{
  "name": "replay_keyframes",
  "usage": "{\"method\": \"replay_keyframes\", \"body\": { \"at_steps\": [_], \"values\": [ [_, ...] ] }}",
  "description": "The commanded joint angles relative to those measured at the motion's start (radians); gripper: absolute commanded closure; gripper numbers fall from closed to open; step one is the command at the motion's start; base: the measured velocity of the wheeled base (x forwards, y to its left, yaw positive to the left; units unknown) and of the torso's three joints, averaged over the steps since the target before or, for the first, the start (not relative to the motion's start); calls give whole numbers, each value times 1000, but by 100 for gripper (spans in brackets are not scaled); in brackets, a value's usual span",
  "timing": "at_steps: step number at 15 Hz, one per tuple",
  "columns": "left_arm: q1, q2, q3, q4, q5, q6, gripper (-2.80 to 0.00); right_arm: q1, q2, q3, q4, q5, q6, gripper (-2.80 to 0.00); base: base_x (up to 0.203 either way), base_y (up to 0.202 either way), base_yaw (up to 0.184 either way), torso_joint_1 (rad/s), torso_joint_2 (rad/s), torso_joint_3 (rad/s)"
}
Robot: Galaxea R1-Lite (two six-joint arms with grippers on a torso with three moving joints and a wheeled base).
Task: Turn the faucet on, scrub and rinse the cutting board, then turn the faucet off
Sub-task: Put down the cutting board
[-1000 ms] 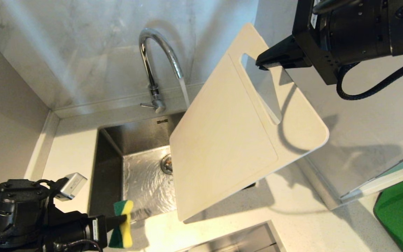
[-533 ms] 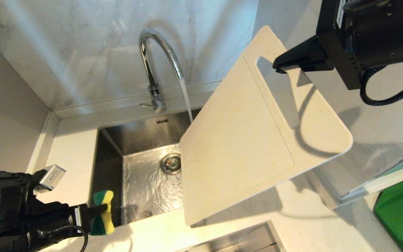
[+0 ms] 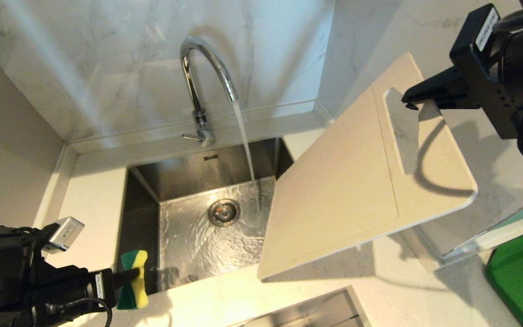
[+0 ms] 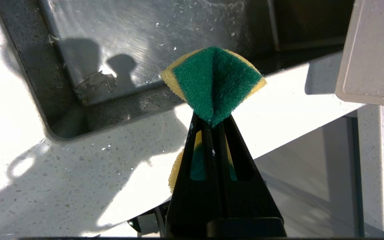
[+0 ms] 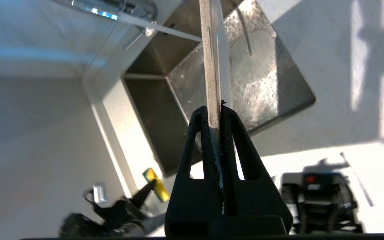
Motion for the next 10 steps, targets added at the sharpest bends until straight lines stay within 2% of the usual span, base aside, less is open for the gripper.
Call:
{"method": "replay_keyframes", "body": {
  "at_steps": [1,5,7,10],
  "values": [
    [-6,-2,-3,-3,1,-4,0,0,-51,41,4,-4,68,0,0,0,0,0,0,0],
    [-45,-8,-1,-3,2,-23,0,-2,-115,145,2,-36,137,0,0,0,0,0,0,0],
    [-57,-15,-2,-3,4,-25,0,-16,-129,155,2,-66,193,0,0,0,0,0,0,0],
    [-57,-19,0,-2,2,-27,0,-23,-159,198,1,-85,206,0,0,0,0,0,0,0]
  ]
}}
